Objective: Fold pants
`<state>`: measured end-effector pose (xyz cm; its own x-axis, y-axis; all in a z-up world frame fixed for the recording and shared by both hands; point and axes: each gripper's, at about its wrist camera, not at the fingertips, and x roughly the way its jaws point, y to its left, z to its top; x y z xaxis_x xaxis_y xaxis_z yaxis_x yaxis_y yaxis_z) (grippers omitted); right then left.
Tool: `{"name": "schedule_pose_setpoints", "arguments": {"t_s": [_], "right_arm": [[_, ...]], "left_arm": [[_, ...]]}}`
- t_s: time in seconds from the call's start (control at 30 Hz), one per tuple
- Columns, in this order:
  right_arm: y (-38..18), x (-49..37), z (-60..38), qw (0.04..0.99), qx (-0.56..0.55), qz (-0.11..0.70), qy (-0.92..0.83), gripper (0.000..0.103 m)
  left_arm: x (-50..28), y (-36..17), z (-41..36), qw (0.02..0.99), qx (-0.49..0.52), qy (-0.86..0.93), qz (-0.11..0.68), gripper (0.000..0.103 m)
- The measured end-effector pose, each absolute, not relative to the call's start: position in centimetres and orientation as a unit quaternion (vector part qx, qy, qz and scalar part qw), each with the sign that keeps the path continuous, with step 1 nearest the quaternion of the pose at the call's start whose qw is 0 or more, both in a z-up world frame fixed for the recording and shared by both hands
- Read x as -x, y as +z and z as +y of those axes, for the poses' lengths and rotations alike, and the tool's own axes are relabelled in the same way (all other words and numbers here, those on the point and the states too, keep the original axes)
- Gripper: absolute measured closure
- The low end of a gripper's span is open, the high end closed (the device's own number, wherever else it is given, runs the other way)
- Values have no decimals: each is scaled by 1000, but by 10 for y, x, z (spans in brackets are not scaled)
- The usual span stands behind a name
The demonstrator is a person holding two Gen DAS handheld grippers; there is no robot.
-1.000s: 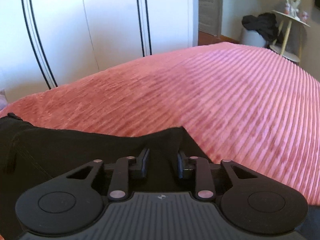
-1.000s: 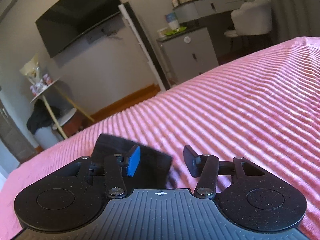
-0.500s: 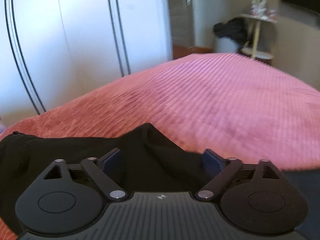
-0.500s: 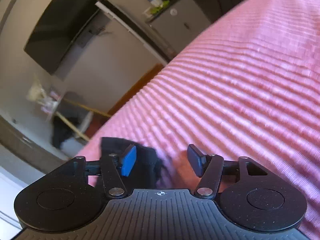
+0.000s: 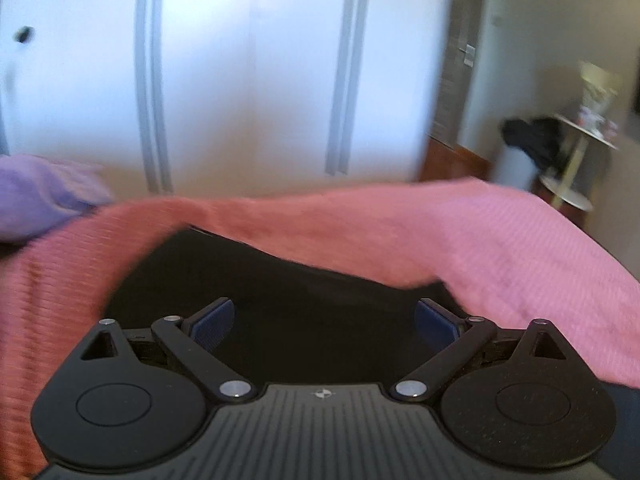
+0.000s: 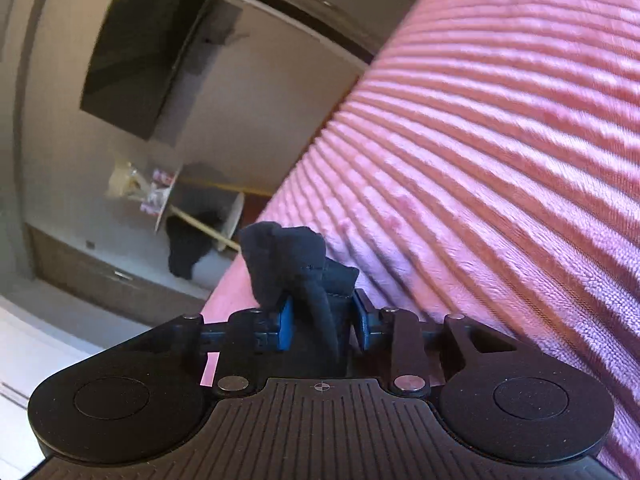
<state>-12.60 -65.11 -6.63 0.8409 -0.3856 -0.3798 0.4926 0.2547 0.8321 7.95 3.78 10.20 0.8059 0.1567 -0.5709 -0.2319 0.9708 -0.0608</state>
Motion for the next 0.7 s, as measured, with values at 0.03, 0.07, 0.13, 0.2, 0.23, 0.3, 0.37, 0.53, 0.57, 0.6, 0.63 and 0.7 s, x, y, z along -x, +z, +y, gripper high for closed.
{"name": "schedule_pose_setpoints", "arguments": {"t_s": [0.03,0.07,0.13,0.2,0.23,0.3,0.37,0.53,0.57,0.6,0.63,0.7], "right_arm": [[-62,128,-647,801,-533,39,-269,70],[-57,128,-642,811,-525,25,-256,70],[-53,124,-636,820,-515,24,-248,70],[-54,117,-633,822,-498,53,-272,65],[-56,114,-633,820,-496,68,-280,63],[-63,110,-631,808,-497,95,-303,63],[-68,110,-631,798,-499,110,-319,90],[-34,118,-604,828,-458,79,-312,95],[-21,115,-594,841,-440,73,-305,95],[-9,115,-583,853,-421,71,-298,95],[6,109,-567,871,-391,72,-289,95],[34,96,-524,910,-316,70,-258,95]], "left_arm": [[-74,110,48,950,56,118,283,6],[-68,117,59,952,43,136,271,6],[-59,128,79,949,14,178,259,5],[-49,133,96,944,-10,200,261,4],[-45,134,102,941,-19,202,269,4],[-36,129,109,937,-31,201,283,4],[-24,122,114,938,-27,190,288,4],[1,92,116,938,49,126,320,4],[1,86,112,937,63,111,326,4],[1,80,106,936,75,90,331,4],[3,76,102,937,85,77,331,4],[1,69,84,937,110,40,329,4]]}}
